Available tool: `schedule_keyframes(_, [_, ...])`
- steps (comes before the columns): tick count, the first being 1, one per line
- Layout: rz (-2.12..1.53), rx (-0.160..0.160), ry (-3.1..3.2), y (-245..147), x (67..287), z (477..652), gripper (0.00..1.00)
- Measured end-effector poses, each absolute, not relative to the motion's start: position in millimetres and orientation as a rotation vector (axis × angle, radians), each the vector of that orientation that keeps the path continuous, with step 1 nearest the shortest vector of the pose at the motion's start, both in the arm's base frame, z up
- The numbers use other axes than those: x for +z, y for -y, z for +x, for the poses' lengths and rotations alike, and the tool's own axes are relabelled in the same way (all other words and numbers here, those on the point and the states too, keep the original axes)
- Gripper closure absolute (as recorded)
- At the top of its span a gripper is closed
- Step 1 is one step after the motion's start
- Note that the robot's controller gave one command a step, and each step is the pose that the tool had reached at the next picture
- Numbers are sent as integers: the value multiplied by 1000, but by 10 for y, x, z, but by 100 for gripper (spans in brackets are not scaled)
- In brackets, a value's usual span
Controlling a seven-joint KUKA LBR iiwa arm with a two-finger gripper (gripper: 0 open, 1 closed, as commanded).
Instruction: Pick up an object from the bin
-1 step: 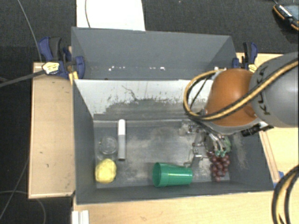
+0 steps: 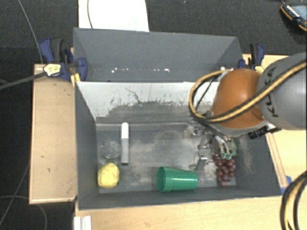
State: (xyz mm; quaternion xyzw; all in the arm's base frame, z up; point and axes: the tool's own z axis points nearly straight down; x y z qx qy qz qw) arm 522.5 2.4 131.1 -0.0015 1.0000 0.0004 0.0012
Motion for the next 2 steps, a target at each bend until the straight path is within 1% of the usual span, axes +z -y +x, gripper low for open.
schedule_keyframes(1, [-548,-1,-3092,794,695,4829,0])
schedule_keyframes(2, [-412,1,-3109,750,1120,4811,0])
